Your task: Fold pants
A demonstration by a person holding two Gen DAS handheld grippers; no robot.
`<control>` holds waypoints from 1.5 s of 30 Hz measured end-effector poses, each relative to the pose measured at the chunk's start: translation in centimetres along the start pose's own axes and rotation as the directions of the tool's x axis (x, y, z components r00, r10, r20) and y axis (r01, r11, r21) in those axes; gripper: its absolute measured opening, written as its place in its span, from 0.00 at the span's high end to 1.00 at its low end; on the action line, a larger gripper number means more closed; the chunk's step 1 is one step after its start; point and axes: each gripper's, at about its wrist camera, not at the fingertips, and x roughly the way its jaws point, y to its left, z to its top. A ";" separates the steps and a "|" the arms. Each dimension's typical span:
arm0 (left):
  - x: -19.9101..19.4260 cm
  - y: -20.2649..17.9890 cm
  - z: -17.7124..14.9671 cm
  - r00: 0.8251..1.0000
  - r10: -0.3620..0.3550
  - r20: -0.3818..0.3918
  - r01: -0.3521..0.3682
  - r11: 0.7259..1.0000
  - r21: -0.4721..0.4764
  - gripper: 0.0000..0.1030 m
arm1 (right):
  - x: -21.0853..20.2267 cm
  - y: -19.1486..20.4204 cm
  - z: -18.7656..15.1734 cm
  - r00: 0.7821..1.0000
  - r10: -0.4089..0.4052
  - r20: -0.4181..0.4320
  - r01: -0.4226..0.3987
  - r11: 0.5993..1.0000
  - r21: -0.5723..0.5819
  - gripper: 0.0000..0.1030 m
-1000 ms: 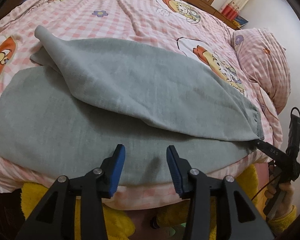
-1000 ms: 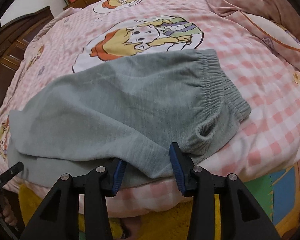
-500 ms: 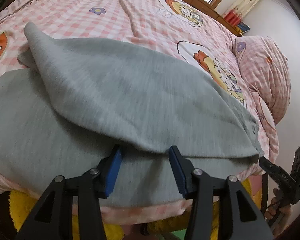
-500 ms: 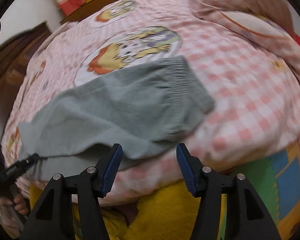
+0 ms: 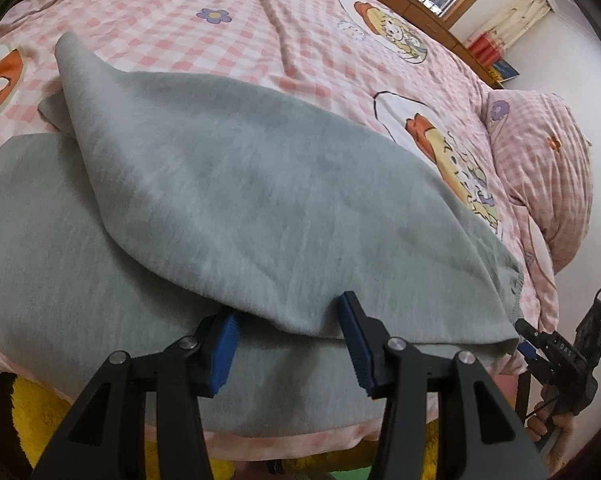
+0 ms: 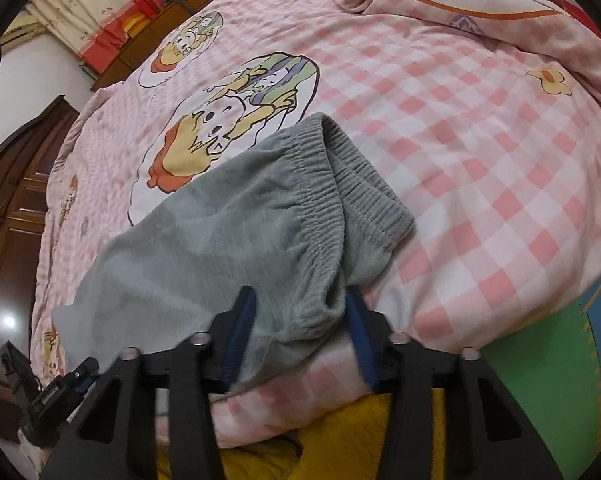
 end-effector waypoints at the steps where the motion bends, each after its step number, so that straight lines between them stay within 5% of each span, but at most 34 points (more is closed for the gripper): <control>1: 0.0 -0.1 0.1 1.000 0.005 0.001 -0.005 1.000 -0.004 0.51 | -0.1 -0.1 0.0 1.000 -0.001 0.003 0.001 1.000 -0.002 0.70; 4: 0.1 -0.2 0.2 1.000 0.019 0.008 -0.019 1.000 -0.007 0.52 | -0.4 -0.6 0.3 1.000 0.007 0.005 -0.007 1.000 -0.005 0.80; 6: 0.0 -0.3 0.3 0.999 0.034 0.019 -0.034 0.999 -0.003 0.80 | -0.8 -0.7 0.4 1.000 0.015 0.008 -0.015 1.000 -0.009 0.82; 7: 0.0 -0.4 0.4 0.999 0.037 0.021 -0.037 0.999 0.000 0.84 | -1.0 -0.7 0.6 1.000 0.016 0.011 -0.016 1.000 -0.019 0.83; 12: -2.4 -0.7 0.4 0.997 0.013 0.075 -0.015 1.000 0.027 0.93 | -2.4 0.5 2.0 0.999 0.008 0.038 -0.004 0.996 -0.094 0.83; 18: -5.9 -1.4 -0.1 0.992 -0.016 0.124 0.008 0.998 0.067 0.93 | -3.3 1.6 3.7 0.998 -0.054 0.017 0.057 0.980 -0.191 0.83; 25: -3.8 -0.7 -1.9 0.999 0.022 0.038 -0.025 0.998 0.064 0.94 | -1.1 0.1 3.5 0.998 -0.066 -0.018 0.062 0.979 -0.196 0.84; 29: -3.7 -0.8 -2.6 0.999 0.017 0.035 -0.019 0.998 0.066 0.94 | -4.3 0.9 4.6 0.993 0.028 0.113 -0.001 0.974 -0.225 0.84; 32: -3.6 -1.4 -3.3 0.999 0.029 0.022 -0.031 0.995 0.100 0.93 | -5.5 1.3 4.6 0.985 0.019 0.169 0.025 0.966 -0.256 0.84; 41: -1.5 -1.0 -4.9 0.997 0.067 -0.041 -0.062 0.991 0.115 0.92 | 1.0 -2.5 1.4 0.989 -0.138 0.054 0.147 0.959 -0.241 0.83; 45: -2.1 -0.4 -4.8 0.997 0.066 -0.037 -0.061 0.992 0.112 0.78 | 0.7 -1.9 1.3 0.974 -0.214 0.079 0.227 0.938 -0.261 0.67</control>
